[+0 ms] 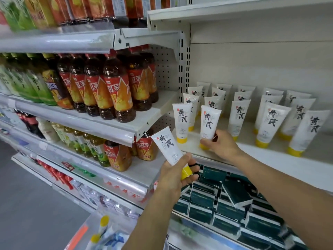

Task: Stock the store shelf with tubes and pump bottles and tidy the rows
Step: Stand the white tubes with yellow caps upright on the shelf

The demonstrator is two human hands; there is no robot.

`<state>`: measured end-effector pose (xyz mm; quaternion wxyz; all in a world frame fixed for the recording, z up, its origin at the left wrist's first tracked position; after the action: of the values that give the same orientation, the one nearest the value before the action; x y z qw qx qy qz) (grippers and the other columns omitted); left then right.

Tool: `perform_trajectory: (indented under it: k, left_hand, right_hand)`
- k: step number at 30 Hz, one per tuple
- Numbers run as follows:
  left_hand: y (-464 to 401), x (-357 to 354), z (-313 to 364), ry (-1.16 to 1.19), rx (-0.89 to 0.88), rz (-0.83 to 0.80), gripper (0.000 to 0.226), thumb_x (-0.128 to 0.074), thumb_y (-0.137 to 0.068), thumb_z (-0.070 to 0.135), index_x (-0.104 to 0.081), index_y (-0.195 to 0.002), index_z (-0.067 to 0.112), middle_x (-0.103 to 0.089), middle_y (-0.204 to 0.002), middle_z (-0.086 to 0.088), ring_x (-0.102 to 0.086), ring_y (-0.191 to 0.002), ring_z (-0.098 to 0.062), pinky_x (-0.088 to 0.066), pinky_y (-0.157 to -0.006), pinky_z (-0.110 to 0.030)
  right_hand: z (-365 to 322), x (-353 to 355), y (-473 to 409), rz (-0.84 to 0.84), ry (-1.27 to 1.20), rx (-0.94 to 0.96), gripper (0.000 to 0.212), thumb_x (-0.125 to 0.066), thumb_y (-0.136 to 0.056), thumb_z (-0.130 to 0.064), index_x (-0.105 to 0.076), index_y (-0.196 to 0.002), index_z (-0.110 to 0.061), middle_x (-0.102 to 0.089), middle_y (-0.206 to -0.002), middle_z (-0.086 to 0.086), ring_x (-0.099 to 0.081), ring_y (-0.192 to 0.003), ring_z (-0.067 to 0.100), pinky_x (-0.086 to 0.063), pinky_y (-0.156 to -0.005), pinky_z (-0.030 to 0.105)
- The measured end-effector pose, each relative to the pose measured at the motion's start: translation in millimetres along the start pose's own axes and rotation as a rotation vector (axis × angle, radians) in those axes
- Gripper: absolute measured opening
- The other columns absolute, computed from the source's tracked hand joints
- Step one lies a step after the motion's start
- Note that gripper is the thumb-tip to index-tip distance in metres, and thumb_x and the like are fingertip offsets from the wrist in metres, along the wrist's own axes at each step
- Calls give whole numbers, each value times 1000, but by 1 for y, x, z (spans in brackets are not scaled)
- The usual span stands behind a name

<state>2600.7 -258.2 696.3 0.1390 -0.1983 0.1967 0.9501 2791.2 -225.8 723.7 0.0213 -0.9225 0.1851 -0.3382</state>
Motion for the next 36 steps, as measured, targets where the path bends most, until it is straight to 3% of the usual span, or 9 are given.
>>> perform_trajectory:
  k: [7, 10, 15, 19, 23, 26, 29, 33, 36]
  left_hand:
    - [6, 2, 1, -61, -10, -20, 33, -73, -85, 20, -60, -111, 5, -72, -89, -12, -69, -74, -20, -54, -56, -28]
    - [10, 4, -1, -101, -29, -35, 32, -73, -85, 21, -60, -109, 4, -72, -87, -11, -67, -70, -17, -50, -51, -26]
    - [17, 3, -10, -110, -88, -61, 39, -61, -90, 42, -56, -111, 10, -69, -78, -8, -62, -58, -16, -39, -42, -23]
    - [20, -7, -19, -80, -52, -63, 49, -38, -97, 56, -54, -116, 14, -64, -75, -9, -58, -51, -16, -35, -38, -20]
    - [18, -21, -26, -142, -58, -95, 62, -24, -96, 66, -56, -128, 24, -73, -103, -8, -66, -81, -22, -46, -51, -27]
    - [18, -34, -24, -165, -93, -100, 60, -23, -97, 63, -51, -136, 26, -70, -115, -7, -66, -105, -22, -55, -70, -29]
    - [20, -55, -22, -205, -150, -87, 64, -29, -93, 68, -49, -139, 28, -66, -123, -4, -63, -113, -21, -51, -98, -43]
    - [22, -85, -18, -240, -199, -81, 50, -31, -96, 63, -57, -126, 34, -68, -117, -1, -64, -110, -17, -50, -99, -43]
    - [26, -106, -15, -277, -219, -165, 40, -24, -101, 54, -59, -114, 40, -69, -105, 13, -66, -95, 3, -52, -86, -24]
  right_hand:
    - [7, 1, 13, 14, 61, -68, 51, -78, -79, -23, -54, -121, -8, -62, -108, 5, -57, -93, 18, -41, -75, 27]
    - [10, 8, 24, 34, 77, -129, 53, -69, -86, -20, -45, -131, -7, -56, -106, 6, -54, -95, 20, -39, -77, 27]
    - [-3, 20, 59, 271, -151, -62, 21, -60, -93, -19, -52, -111, -12, -55, -88, -2, -55, -87, 20, -43, -77, 31]
    - [-22, 11, 90, -37, -328, 35, 21, -71, -86, -27, -67, -86, -7, -64, -73, 6, -54, -62, 13, -47, -60, 31]
    - [-27, 2, 107, -321, -217, 78, 38, -81, -66, -45, -72, -91, -17, -71, -84, 3, -59, -67, 12, -48, -64, 26]
    - [-22, 7, 103, -290, -174, 84, 44, -82, -60, -47, -70, -93, -19, -69, -86, 2, -53, -63, 3, -44, -60, 23]
    - [-18, 20, 98, -235, -141, 104, 37, -82, -67, -43, -68, -94, -22, -69, -84, -5, -52, -61, 0, -45, -59, 22]
    - [-13, 45, 92, -127, -165, 114, 30, -81, -75, -36, -67, -99, -26, -68, -82, -11, -55, -62, -3, -42, -59, 15]
    - [-1, 64, 86, -66, -216, 100, 27, -81, -77, -29, -67, -99, -27, -69, -80, -17, -60, -66, -3, -42, -57, 8]
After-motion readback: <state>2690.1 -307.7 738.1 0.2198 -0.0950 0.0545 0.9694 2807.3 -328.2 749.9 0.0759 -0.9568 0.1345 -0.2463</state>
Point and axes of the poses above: each hand's wrist, its own y-axis away from the middle knuckle, its own x-axis out of the back of the hand, z = x × y, the point moved 3 cm from there along -y, towards the middle knuckle
